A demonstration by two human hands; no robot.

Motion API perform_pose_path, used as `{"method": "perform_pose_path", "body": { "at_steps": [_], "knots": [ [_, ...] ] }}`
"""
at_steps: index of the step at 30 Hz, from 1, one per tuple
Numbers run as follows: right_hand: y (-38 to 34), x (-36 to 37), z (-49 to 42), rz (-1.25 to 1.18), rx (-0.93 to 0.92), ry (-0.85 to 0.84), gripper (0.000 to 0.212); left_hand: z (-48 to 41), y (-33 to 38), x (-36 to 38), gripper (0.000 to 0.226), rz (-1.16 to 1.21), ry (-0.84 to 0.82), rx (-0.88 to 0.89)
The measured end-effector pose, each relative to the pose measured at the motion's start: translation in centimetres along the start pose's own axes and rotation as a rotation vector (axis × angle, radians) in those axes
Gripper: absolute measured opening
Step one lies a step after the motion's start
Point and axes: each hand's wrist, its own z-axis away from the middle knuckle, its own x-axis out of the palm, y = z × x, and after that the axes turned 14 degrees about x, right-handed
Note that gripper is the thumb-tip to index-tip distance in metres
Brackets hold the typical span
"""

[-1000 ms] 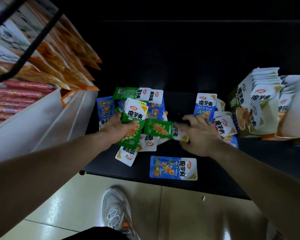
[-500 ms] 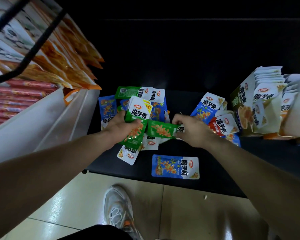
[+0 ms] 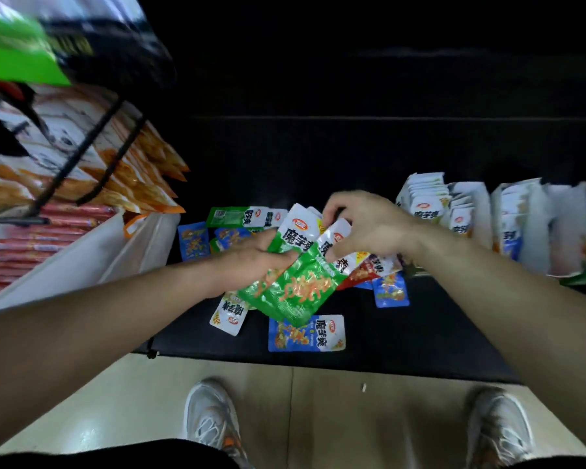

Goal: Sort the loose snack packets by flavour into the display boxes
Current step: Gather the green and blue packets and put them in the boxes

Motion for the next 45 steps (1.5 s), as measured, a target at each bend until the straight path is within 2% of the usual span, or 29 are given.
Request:
{"method": "perform_pose_path", "body": {
  "at_steps": [5, 6, 8, 9, 12, 14, 15, 17, 20, 24, 26, 28, 30, 31, 33, 35, 36, 37, 39, 43, 45],
  "knots": [
    [0.6, -2.8, 6.1, -0.147, 0.075, 0.168, 0.058, 4.3, 7.2, 3.7, 0.081, 0.099, 0.041, 0.091],
    [1.0, -3.0, 7.2, -0.177, 0.099, 0.176, 0.059, 5.0, 8.2, 4.5, 0.066, 0.133, 0.034, 0.099],
    [2.2, -3.0, 9.4, -0.254, 0.147, 0.227, 0.062, 5.9, 10.1, 6.5, 0.020, 0.197, 0.039, 0.117],
    [3.0, -2.9, 10.6, -0.289, 0.176, 0.287, 0.065, 6.3, 11.6, 7.7, 0.016, 0.243, 0.038, 0.151],
    [4.8, -1.7, 14.1, -0.416, 0.284, 0.450, 0.083, 6.2, 12.6, 10.8, 0.013, 0.412, 0.132, 0.183],
    [6.7, -0.9, 16.3, -0.630, 0.367, 0.392, 0.068, 5.4, 13.4, 13.1, 0.009, 0.513, 0.205, 0.193],
    [7.9, -0.4, 17.0, -0.710, 0.393, 0.312, 0.053, 5.1, 13.9, 14.3, 0.008, 0.545, 0.225, 0.195],
    [10.0, 0.9, 17.6, -0.855, 0.392, 0.183, 0.038, 4.1, 14.4, 16.7, 0.008, 0.562, 0.213, 0.189],
    [12.4, 2.3, 17.3, -1.095, 0.375, 0.170, 0.032, 3.1, 15.3, 20.2, 0.017, 0.525, 0.131, 0.231],
    [15.7, 2.7, 16.9, -1.224, 0.436, 0.190, 0.037, 1.3, 15.8, 23.5, 0.027, 0.409, 0.047, 0.256],
    [17.7, 1.6, 17.0, -1.123, 0.452, 0.158, 0.048, 0.1, 16.7, 24.6, 0.030, 0.393, 0.043, 0.251],
    [19.6, -0.9, 17.5, -0.858, 0.436, 0.123, 0.067, -1.9, 17.7, 25.7, 0.027, 0.421, 0.058, 0.237],
    [22.0, -4.1, 18.0, -0.573, 0.426, 0.185, 0.090, -4.0, 19.3, 26.7, 0.019, 0.494, 0.098, 0.206],
    [23.5, -5.7, 18.3, -0.474, 0.449, 0.240, 0.086, -5.2, 20.2, 27.3, 0.014, 0.527, 0.117, 0.198],
    [26.6, -8.0, 18.7, -0.429, 0.510, 0.352, 0.057, -8.0, 22.1, 28.7, 0.016, 0.552, 0.141, 0.187],
    [29.8, -8.7, 18.6, -0.410, 0.572, 0.436, 0.042, -10.9, 23.8, 30.3, 0.035, 0.485, 0.147, 0.184],
    [31.4, -8.4, 18.3, -0.383, 0.593, 0.449, 0.035, -12.3, 24.7, 31.1, 0.052, 0.437, 0.147, 0.177],
    [32.8, -7.8, 17.9, -0.345, 0.610, 0.447, 0.027, -14.0, 25.2, 32.0, 0.068, 0.398, 0.149, 0.178],
    [35.1, -6.7, 17.4, -0.260, 0.639, 0.408, 0.017, -17.0, 26.7, 33.8, 0.081, 0.374, 0.151, 0.198],
    [38.4, -5.6, 16.1, -0.174, 0.675, 0.417, 0.030, -22.4, 28.9, 36.4, 0.069, 0.378, 0.253, 0.240],
    [39.7, -5.6, 15.0, -0.202, 0.683, 0.426, 0.024, -24.4, 29.4, 37.2, 0.061, 0.350, 0.299, 0.264]
  ]
}}
